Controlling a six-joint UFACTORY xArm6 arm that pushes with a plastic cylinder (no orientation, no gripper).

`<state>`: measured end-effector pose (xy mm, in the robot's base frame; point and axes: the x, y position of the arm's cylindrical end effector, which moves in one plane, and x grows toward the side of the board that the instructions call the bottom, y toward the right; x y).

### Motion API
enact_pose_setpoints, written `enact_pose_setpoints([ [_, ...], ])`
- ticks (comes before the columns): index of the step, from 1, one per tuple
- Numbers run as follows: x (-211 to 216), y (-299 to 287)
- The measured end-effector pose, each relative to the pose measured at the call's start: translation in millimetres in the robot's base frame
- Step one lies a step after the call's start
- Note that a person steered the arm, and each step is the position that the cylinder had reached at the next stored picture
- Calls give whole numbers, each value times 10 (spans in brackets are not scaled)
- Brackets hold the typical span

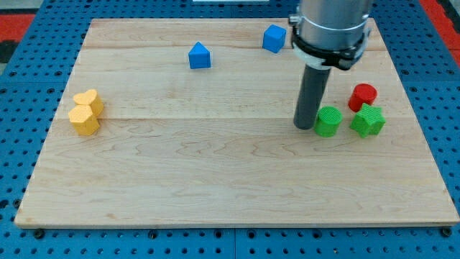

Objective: Place the triangle into the red circle

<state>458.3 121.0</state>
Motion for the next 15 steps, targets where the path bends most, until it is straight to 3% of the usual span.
enact_pose_setpoints([
  [1,0,182],
  [2,-9,-225],
  [4,-850,-1662],
  [6,-1718,-2717],
  [7,-1939,-2542],
  [8,-1700,-1898],
  [9,-1193,-1213],
  [10,-1005,-903],
  [11,-1272,-1191],
  [12,-1268,-1528],
  [13,-868,-1366],
  [15,-767,-427],
])
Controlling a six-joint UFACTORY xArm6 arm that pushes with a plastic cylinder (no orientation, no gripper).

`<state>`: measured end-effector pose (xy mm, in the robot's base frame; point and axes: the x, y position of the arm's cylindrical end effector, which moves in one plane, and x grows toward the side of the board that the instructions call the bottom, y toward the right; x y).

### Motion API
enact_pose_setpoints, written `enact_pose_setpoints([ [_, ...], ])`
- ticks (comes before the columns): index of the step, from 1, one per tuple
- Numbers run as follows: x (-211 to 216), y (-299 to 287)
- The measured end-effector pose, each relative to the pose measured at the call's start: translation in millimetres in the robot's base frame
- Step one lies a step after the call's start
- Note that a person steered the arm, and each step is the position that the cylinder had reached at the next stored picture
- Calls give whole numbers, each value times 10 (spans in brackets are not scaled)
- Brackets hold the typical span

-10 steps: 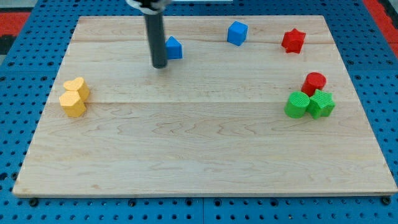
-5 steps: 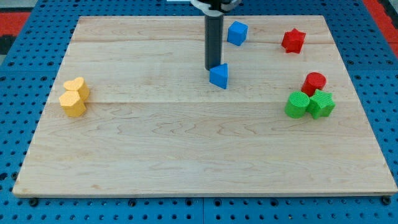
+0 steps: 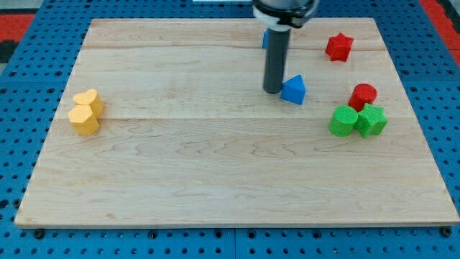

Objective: Place the triangle into the red circle

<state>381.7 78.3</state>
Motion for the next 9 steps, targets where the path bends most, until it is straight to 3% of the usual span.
enact_pose_setpoints([
  [2,-219,126],
  [4,65,662],
  [5,-187,453],
  [6,-73,125],
  [7,377,85],
  [8,520,388],
  [9,331,731],
])
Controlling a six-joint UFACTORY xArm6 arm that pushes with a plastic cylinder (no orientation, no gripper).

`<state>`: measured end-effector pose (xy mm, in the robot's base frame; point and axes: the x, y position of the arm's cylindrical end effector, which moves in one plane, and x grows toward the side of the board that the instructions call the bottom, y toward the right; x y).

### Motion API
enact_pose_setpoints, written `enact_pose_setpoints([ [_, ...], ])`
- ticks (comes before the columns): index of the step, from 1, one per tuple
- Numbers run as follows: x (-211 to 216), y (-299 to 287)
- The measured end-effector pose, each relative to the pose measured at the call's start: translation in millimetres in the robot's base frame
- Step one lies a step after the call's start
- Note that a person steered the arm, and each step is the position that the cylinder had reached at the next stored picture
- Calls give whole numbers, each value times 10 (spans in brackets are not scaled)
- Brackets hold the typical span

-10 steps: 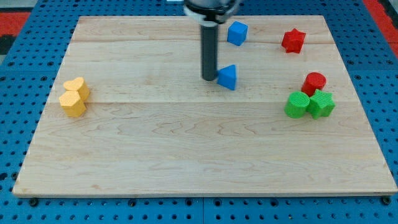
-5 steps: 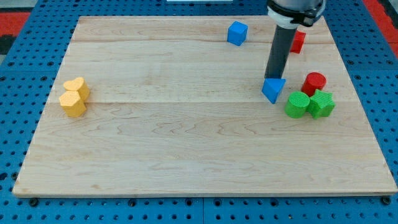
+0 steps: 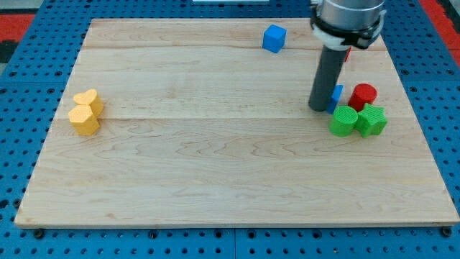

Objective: Place the triangle into the red circle

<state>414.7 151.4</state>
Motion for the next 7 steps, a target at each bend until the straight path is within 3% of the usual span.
enact_pose_setpoints([
  [1,-121,168],
  [3,-636,-520],
  [5,-552,143],
  [7,-384,158],
])
